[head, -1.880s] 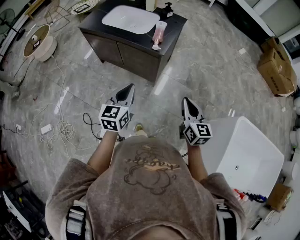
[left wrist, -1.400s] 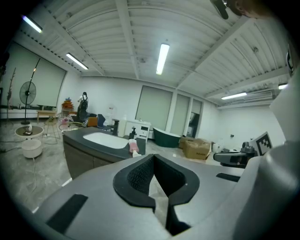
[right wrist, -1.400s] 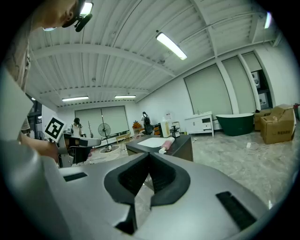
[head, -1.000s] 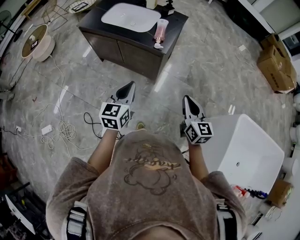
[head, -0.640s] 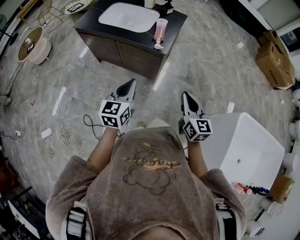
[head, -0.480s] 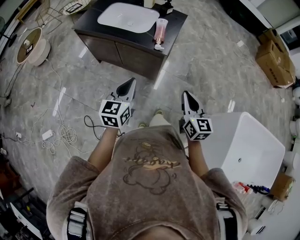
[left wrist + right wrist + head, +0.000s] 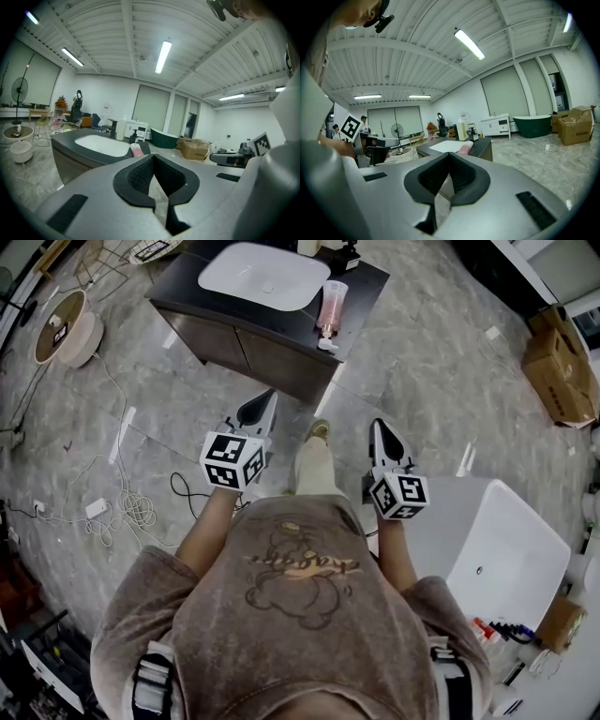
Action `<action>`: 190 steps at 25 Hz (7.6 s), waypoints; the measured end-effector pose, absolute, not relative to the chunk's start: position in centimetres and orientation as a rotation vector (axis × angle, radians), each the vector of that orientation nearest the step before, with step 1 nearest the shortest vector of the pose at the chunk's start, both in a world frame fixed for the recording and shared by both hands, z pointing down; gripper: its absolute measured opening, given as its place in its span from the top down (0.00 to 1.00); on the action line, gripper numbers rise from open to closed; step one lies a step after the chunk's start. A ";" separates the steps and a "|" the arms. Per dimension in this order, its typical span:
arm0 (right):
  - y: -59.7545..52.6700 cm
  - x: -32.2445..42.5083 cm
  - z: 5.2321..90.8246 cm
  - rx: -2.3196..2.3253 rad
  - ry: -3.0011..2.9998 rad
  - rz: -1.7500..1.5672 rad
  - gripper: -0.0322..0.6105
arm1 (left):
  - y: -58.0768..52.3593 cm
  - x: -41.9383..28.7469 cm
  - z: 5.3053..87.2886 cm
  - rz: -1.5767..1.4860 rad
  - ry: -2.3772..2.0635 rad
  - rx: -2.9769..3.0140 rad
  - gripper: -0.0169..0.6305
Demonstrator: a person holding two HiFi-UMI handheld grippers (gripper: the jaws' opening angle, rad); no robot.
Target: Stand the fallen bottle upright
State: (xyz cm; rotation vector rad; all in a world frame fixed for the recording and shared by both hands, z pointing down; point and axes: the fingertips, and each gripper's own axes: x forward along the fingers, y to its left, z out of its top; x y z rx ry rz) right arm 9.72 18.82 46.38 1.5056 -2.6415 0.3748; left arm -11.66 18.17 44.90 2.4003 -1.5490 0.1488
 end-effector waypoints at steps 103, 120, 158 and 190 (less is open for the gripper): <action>-13.7 12.6 43.7 1.894 -2.437 0.486 0.95 | -16.3 -0.1 49.0 0.901 0.132 2.960 0.63; -10.9 15.1 45.1 2.064 -2.298 0.553 0.95 | -11.0 1.2 53.8 1.046 0.527 2.850 0.62; -8.0 15.6 47.8 1.982 -2.336 0.659 0.95 | -6.4 0.7 62.5 1.553 0.194 2.799 0.67; -9.3 16.9 47.8 1.824 -2.472 0.645 0.95 | -6.6 1.0 64.4 1.702 -0.023 2.653 0.83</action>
